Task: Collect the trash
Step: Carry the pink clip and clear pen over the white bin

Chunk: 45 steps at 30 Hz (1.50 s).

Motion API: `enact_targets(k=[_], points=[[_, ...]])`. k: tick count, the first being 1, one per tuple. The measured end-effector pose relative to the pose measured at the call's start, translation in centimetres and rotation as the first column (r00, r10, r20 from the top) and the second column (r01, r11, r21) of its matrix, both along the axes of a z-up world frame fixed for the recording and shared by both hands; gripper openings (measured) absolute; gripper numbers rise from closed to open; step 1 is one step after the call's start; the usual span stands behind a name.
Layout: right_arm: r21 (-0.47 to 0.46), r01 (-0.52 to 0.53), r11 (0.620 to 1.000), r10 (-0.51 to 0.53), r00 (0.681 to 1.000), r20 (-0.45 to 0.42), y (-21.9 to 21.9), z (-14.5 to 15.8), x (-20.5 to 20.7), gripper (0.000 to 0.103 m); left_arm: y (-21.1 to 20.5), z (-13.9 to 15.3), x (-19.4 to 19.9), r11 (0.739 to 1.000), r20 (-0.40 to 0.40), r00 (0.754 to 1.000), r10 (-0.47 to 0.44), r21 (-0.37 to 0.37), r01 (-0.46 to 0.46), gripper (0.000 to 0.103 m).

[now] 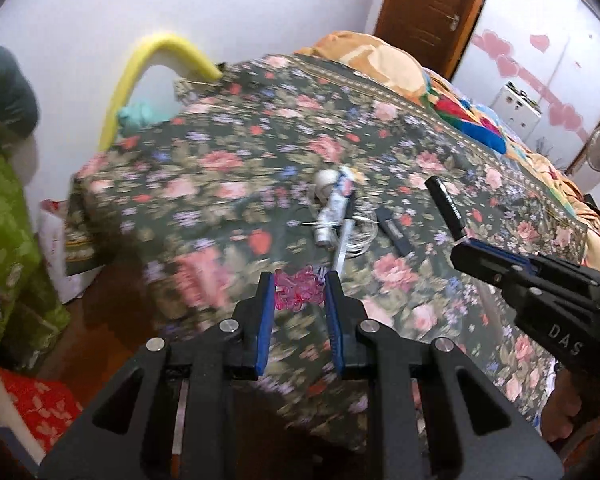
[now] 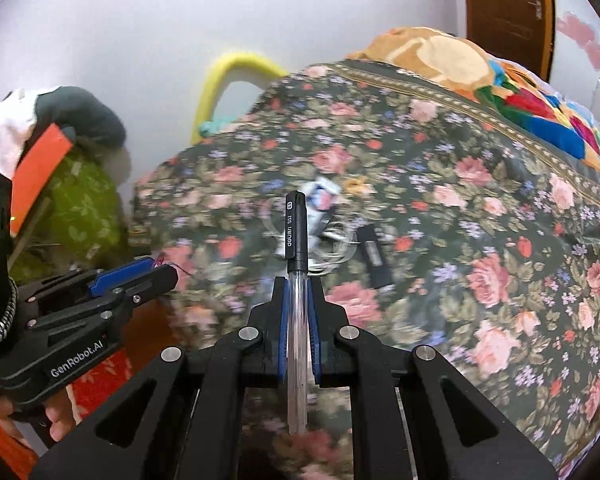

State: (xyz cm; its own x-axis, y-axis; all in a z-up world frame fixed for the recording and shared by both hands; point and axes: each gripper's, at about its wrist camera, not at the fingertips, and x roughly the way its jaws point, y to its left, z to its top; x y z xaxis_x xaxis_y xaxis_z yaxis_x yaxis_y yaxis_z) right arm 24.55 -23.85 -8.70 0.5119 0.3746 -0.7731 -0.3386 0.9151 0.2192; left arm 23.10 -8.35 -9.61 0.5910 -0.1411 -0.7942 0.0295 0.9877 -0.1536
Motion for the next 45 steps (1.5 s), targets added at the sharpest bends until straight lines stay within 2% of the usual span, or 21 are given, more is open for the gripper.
enact_targets(k=[7,16,26,32,38,45], points=[[-0.002,-0.097,0.995,0.097,0.995,0.021,5.8,1.5,-3.6,0.008,5.8,1.4,-5.6,0.995,0.02,0.995,0.097,-0.015,-0.097,0.023],[-0.007,-0.228,0.974,0.228,0.974,-0.009,14.0,0.6,-8.2,0.008,12.9,0.1,-11.7,0.979,-0.014,0.979,0.204,0.004,-0.204,0.023],[-0.037,-0.329,0.944,0.322,0.939,-0.12,21.4,-4.0,-10.8,0.008,18.5,-5.7,-15.7,0.961,-0.108,0.957,0.27,-0.023,-0.274,0.023],[-0.083,-0.375,0.923,0.351,0.911,-0.218,24.3,-8.4,-10.6,0.008,20.5,-10.1,-15.7,0.953,-0.197,0.937,0.288,-0.041,-0.301,0.023],[-0.105,-0.429,0.897,0.378,0.869,-0.32,26.2,-12.6,-10.0,0.008,21.5,-13.7,-15.1,0.953,-0.272,0.922,0.276,-0.049,-0.299,0.023],[-0.094,-0.455,0.885,0.385,0.832,-0.399,28.0,-15.5,-8.7,0.009,22.8,-16.9,-14.8,0.947,-0.352,0.897,0.267,-0.073,-0.311,0.023]])
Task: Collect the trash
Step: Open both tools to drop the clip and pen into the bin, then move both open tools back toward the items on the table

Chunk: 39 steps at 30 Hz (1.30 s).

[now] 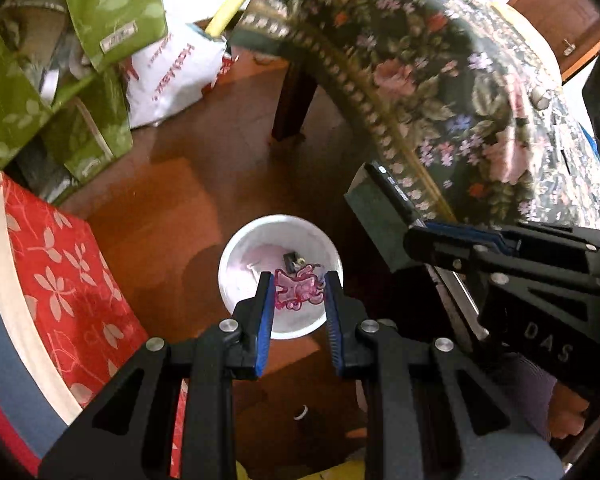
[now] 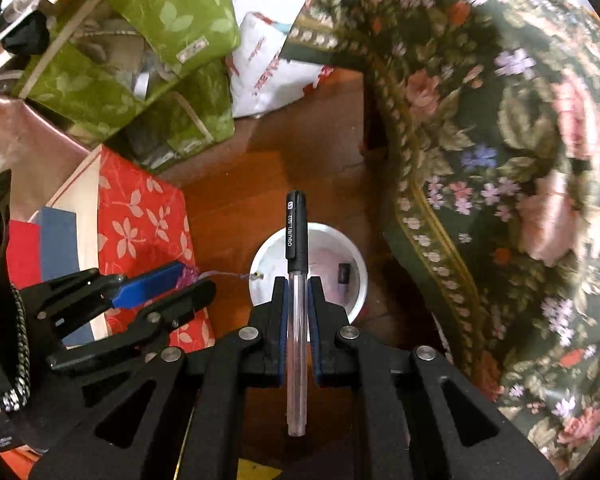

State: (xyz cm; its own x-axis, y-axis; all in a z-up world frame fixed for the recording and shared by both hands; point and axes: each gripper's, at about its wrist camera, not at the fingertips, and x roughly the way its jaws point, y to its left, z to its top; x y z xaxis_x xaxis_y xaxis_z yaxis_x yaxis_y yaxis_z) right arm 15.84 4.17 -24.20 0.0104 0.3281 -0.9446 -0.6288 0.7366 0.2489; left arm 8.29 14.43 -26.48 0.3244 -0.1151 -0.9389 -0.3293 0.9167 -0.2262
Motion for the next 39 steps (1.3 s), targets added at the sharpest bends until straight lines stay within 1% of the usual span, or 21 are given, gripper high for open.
enact_targets(k=[2,4,7,8,9,11,14,16,18,20,22,24,30,35,39], points=[[0.002,0.001,1.0,-0.001,1.0,-0.011,0.3,-0.4,0.3,0.009,0.1,-0.5,0.2,1.0,-0.009,1.0,0.006,-0.007,-0.006,0.023],[-0.019,-0.009,1.0,0.009,1.0,-0.024,0.8,-1.0,0.5,0.009,0.4,-0.8,0.3,1.0,-0.011,1.0,0.014,-0.026,-0.014,0.023],[-0.033,-0.013,0.999,0.012,0.999,-0.036,1.0,-1.5,0.7,0.011,0.5,-1.0,0.6,0.999,-0.013,1.0,0.018,-0.037,-0.018,0.023],[-0.039,-0.012,0.999,0.011,0.999,-0.033,1.0,-1.4,0.8,0.016,0.5,-1.1,0.7,0.999,-0.016,1.0,0.019,-0.035,-0.02,0.023],[-0.045,-0.011,0.999,0.01,1.0,-0.028,1.0,-1.4,0.8,0.023,0.5,-1.2,0.8,0.999,-0.019,1.0,0.025,-0.033,-0.026,0.023],[-0.037,-0.009,0.999,0.008,1.0,-0.018,0.8,-1.2,0.9,0.027,0.6,-1.4,1.0,0.999,-0.031,0.999,0.032,-0.039,-0.033,0.023],[-0.033,-0.003,0.999,0.003,1.0,-0.003,0.2,-0.6,1.0,0.028,0.6,-1.4,1.3,0.999,-0.04,0.998,0.043,-0.028,-0.044,0.025],[-0.029,-0.001,1.0,0.001,1.0,0.006,-0.2,-0.1,1.0,0.028,0.4,-1.2,1.3,0.999,-0.039,0.998,0.044,-0.012,-0.044,0.03],[-0.018,0.005,1.0,-0.005,1.0,0.018,-0.6,0.6,1.1,0.027,0.3,-0.7,1.4,0.999,-0.032,0.999,0.041,-0.013,-0.042,0.036],[-0.008,0.011,1.0,-0.011,0.999,0.033,-1.2,1.4,1.0,0.028,0.3,-0.1,1.3,0.999,-0.022,0.999,0.044,-0.014,-0.045,0.036],[0.005,0.019,1.0,-0.019,0.998,0.056,-1.9,2.4,0.9,0.028,0.1,0.8,1.1,0.999,-0.006,0.999,0.044,-0.004,-0.044,0.036],[0.019,0.031,0.999,-0.032,0.996,0.078,-2.7,3.5,0.8,0.027,-0.1,2.1,0.9,0.999,0.017,0.999,0.044,0.023,-0.044,0.036],[0.086,0.074,0.994,-0.085,0.987,0.136,-5.5,7.1,0.9,0.028,-1.5,7.3,0.2,0.995,0.12,0.993,0.024,0.094,-0.036,0.036],[0.153,0.129,0.98,-0.158,0.968,0.195,-8.8,10.5,1.0,0.027,-4.0,11.9,0.1,0.99,0.217,0.976,-0.014,0.14,-0.017,0.036],[0.204,0.18,0.962,-0.227,0.944,0.239,-11.9,12.9,1.4,0.027,-6.6,14.6,0.9,0.984,0.274,0.96,-0.053,0.175,0.005,0.036]])
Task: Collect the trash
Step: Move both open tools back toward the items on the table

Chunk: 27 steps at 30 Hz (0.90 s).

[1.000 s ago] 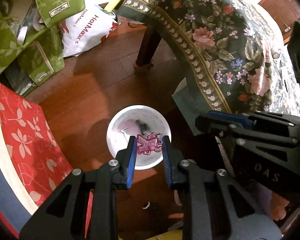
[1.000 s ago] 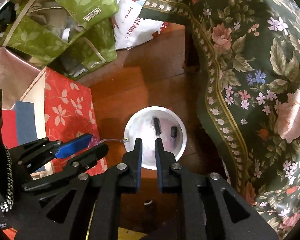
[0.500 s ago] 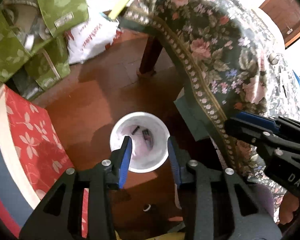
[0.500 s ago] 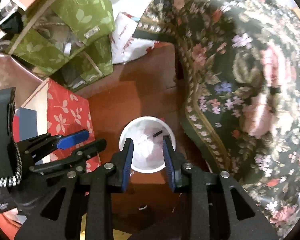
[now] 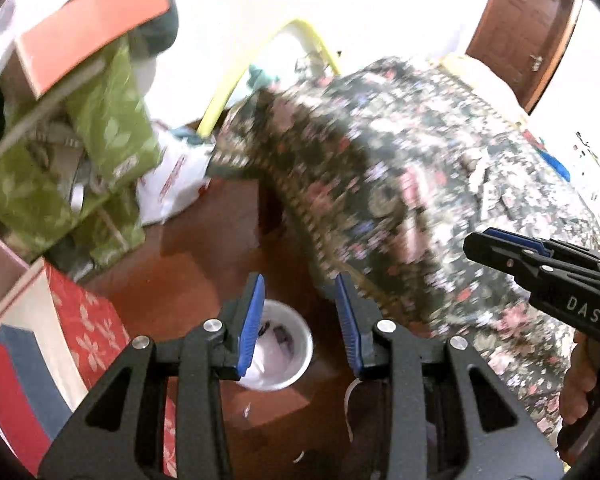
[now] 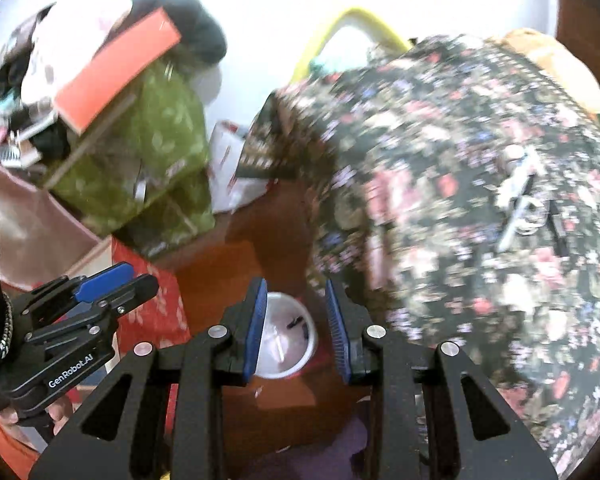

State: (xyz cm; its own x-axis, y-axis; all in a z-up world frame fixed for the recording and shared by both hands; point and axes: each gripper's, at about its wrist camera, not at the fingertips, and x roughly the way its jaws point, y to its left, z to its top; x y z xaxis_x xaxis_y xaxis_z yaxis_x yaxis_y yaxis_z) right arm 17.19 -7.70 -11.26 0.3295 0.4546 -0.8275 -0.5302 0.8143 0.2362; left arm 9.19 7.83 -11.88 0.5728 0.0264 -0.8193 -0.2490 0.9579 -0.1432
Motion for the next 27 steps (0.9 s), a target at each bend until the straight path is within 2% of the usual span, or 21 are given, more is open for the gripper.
enact_targets(k=[7,13,20,27], points=[[0.03,0.103,0.994,-0.105,0.992,0.072,-6.6,2.9,1.8,0.027,-6.0,2.7,3.3,0.996,0.073,0.993,-0.09,0.004,0.09,0.036],[0.007,0.185,0.983,-0.184,0.977,0.111,-12.4,3.6,3.8,0.027,-10.6,3.0,7.0,0.987,0.091,0.984,-0.156,-0.009,0.158,0.036],[-0.032,0.257,0.966,-0.252,0.96,0.12,-17.5,2.6,6.5,0.027,-15.4,1.9,11.4,0.972,0.077,0.969,-0.235,-0.009,0.237,0.036],[-0.058,0.289,0.956,-0.285,0.956,0.069,-20.4,-0.5,10.1,0.027,-18.0,-0.8,15.7,0.96,0.035,0.959,-0.281,-0.016,0.281,0.036]])
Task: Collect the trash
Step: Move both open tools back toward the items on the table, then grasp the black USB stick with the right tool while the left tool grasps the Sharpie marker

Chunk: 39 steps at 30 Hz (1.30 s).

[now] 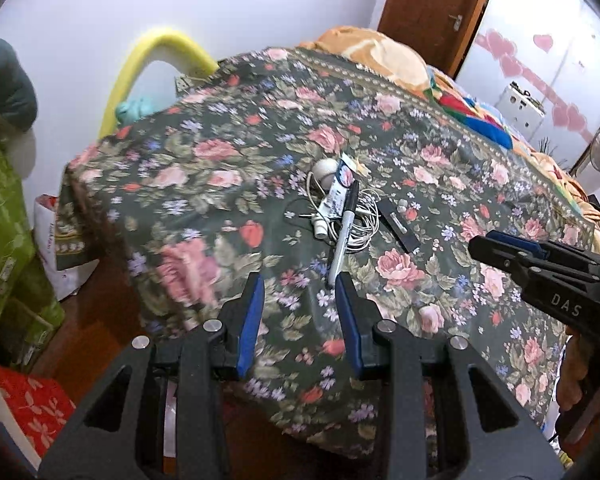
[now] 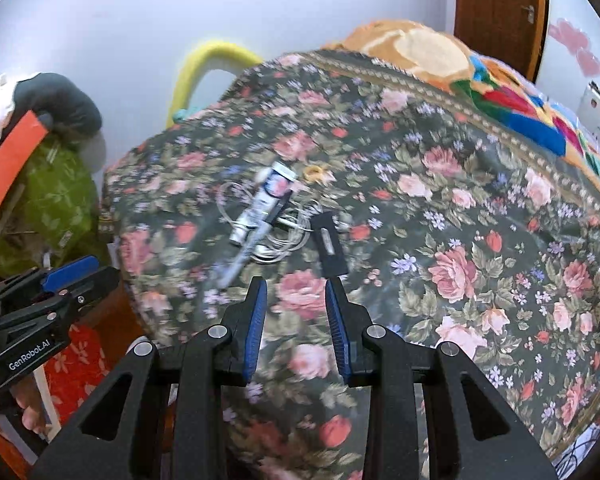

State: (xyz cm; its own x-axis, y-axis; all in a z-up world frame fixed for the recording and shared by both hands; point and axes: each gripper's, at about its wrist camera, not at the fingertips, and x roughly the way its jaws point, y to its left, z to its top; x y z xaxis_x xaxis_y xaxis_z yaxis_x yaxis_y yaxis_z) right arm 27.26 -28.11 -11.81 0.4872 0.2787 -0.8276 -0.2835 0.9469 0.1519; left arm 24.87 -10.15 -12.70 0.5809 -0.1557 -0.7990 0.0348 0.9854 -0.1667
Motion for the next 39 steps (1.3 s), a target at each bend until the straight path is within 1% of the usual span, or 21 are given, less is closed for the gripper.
enact_targets(k=[7,10,13,17,21,23,24,25,26,27,28,29,32,36,39], points=[[-0.027,-0.023,0.999,0.022,0.998,-0.052,0.3,-4.3,3.6,0.027,-1.7,-3.4,3.5,0.999,-0.048,0.998,-0.041,-0.008,0.04,0.036],[-0.072,-0.042,0.997,0.038,0.998,-0.058,0.8,-6.1,5.3,0.027,-2.4,-4.8,4.7,0.998,-0.063,0.996,-0.065,-0.008,0.064,0.036],[-0.109,-0.057,0.992,0.051,0.997,-0.061,1.3,-7.4,6.5,0.027,-2.9,-5.9,5.6,0.996,-0.078,0.993,-0.084,-0.02,0.083,0.036],[-0.114,-0.075,0.991,0.067,0.995,-0.067,1.6,-8.4,7.5,0.028,-3.7,-6.9,6.6,0.994,-0.082,0.991,-0.105,-0.022,0.104,0.036],[-0.104,-0.074,0.992,0.069,0.996,-0.051,1.7,-8.4,7.7,0.027,-4.4,-7.8,7.3,0.993,-0.089,0.989,-0.117,0.002,0.117,0.036],[-0.092,-0.081,0.992,0.077,0.996,-0.045,1.6,-8.4,7.6,0.023,-4.8,-8.0,7.7,0.992,-0.082,0.989,-0.126,0.02,0.128,0.036],[-0.082,-0.087,0.993,0.083,0.996,-0.044,1.6,-8.4,7.5,0.023,-5.0,-8.1,7.8,0.991,-0.085,0.988,-0.131,0.022,0.133,0.034],[-0.072,-0.089,0.993,0.086,0.995,-0.046,1.6,-8.4,7.6,0.023,-5.2,-8.2,8.0,0.991,-0.08,0.988,-0.133,0.018,0.135,0.029],[-0.055,-0.087,0.995,0.084,0.995,-0.05,1.3,-8.3,7.4,0.023,-5.2,-8.4,8.2,0.99,-0.082,0.987,-0.14,0.006,0.141,0.019],[-0.046,-0.085,0.995,0.082,0.995,-0.051,1.3,-8.3,7.5,0.023,-5.4,-8.7,8.4,0.988,-0.093,0.984,-0.152,-0.01,0.151,0.014],[-0.039,-0.083,0.996,0.081,0.996,-0.048,1.2,-8.2,7.3,0.023,-5.5,-9.0,8.5,0.987,-0.101,0.982,-0.158,-0.016,0.158,0.012],[-0.035,-0.079,0.996,0.078,0.996,-0.045,1.1,-8.0,7.0,0.023,-5.8,-9.0,8.5,0.987,-0.09,0.983,-0.158,-0.001,0.159,0.01],[-0.039,-0.067,0.997,0.066,0.997,-0.032,0.8,-7.3,6.2,0.023,-6.3,-8.9,8.6,0.987,-0.089,0.983,-0.159,0.019,0.162,0.009],[-0.035,-0.042,0.999,0.041,0.999,-0.022,0.2,-6.2,5.5,0.023,-6.6,-8.3,8.1,0.986,-0.086,0.982,-0.166,0.005,0.167,0.009],[-0.036,-0.019,0.999,0.019,1.0,-0.005,-0.2,-5.0,4.7,0.023,-6.6,-7.1,7.2,0.986,-0.072,0.983,-0.169,-0.012,0.169,0.009]])
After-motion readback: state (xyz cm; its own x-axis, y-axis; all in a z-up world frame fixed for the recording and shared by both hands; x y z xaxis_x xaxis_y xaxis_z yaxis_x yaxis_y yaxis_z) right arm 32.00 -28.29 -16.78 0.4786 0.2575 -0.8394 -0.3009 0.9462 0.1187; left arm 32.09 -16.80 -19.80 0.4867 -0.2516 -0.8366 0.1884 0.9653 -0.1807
